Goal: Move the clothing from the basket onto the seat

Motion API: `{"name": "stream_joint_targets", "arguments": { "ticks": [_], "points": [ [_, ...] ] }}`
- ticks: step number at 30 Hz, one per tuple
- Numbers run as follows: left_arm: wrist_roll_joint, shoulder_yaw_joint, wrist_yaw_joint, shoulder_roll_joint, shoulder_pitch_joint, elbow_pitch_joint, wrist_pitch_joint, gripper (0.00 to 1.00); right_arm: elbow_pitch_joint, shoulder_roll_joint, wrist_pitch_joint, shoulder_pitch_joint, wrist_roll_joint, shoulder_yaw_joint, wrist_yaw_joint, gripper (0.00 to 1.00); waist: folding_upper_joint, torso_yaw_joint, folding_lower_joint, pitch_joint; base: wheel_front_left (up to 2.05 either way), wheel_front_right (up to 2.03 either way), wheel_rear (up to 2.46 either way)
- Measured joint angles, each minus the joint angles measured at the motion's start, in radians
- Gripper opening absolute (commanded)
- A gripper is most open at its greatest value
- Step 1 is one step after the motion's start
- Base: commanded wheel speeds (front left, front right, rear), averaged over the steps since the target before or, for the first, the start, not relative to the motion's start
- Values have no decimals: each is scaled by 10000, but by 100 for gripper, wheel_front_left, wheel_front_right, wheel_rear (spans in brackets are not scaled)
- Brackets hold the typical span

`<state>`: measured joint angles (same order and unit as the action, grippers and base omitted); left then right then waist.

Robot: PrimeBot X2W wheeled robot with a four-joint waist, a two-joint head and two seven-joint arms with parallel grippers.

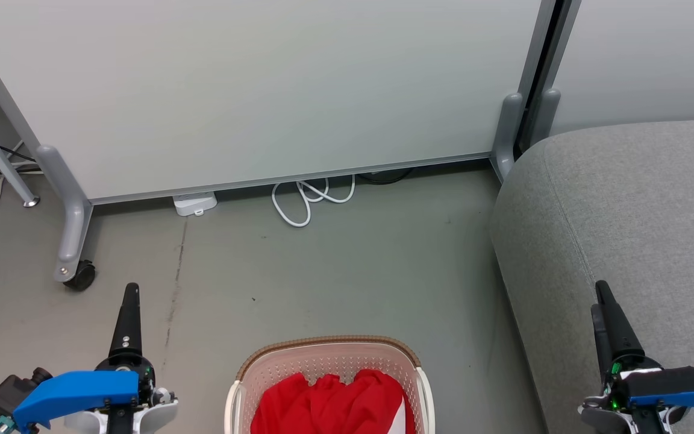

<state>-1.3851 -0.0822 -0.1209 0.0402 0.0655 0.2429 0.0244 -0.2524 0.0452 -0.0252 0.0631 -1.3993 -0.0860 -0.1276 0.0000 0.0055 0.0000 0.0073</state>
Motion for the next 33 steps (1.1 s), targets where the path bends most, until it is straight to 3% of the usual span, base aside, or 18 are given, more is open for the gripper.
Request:
{"name": "stream_joint_targets", "arguments": {
  "ticks": [25, 33],
  "points": [
    [5425, 1290, 600, 19, 201, -489, -917, 100, 663, 2, 934, 54, 4989, 562, -2, 100, 0, 100, 0, 26, 0, 0, 0],
    [6688, 1632, 734, 119, 223, -533, -1170, 100, 673, 4, 1164, 54, 6217, 690, -2, 100, 0, 113, 0, 30, 0, 0, 0]
  ]
}}
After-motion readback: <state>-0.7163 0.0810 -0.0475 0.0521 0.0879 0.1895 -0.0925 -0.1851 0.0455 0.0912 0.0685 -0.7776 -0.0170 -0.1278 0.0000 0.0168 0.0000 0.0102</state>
